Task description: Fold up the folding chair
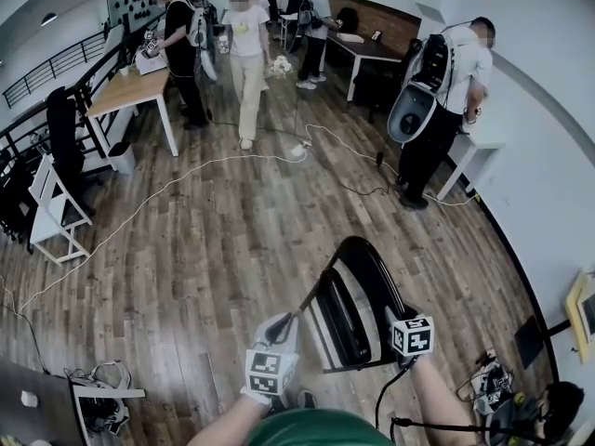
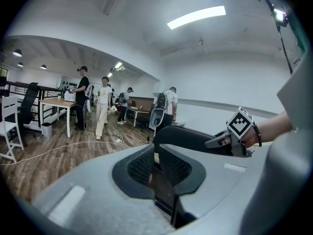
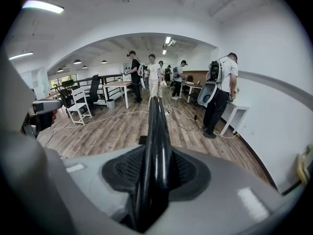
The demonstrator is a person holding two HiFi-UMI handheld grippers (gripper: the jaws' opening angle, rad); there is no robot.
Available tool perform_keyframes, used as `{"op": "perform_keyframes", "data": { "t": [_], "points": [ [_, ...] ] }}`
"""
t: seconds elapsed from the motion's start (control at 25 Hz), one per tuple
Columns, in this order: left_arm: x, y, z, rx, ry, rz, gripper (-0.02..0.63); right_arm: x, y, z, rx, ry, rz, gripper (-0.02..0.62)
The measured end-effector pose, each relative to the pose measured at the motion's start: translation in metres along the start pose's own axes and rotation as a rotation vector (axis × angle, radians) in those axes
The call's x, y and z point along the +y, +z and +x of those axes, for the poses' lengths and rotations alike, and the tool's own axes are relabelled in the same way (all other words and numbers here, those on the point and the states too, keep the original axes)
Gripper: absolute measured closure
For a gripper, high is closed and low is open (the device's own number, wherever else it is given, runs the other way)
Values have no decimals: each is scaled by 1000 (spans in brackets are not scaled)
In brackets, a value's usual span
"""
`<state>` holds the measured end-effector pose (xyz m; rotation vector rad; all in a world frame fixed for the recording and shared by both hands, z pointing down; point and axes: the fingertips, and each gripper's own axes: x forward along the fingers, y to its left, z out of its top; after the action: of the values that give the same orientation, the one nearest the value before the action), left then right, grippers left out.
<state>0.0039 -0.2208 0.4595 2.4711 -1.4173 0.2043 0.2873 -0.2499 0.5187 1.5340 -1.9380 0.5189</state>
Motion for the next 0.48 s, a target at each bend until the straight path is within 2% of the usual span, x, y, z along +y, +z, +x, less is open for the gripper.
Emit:
{"op": "perform_keyframes", "data": {
  "t": [0.48],
  "points": [
    [1,-4,-3,23,9,-17,572,-1,0,-1,8,-5,-3,453]
  ]
}}
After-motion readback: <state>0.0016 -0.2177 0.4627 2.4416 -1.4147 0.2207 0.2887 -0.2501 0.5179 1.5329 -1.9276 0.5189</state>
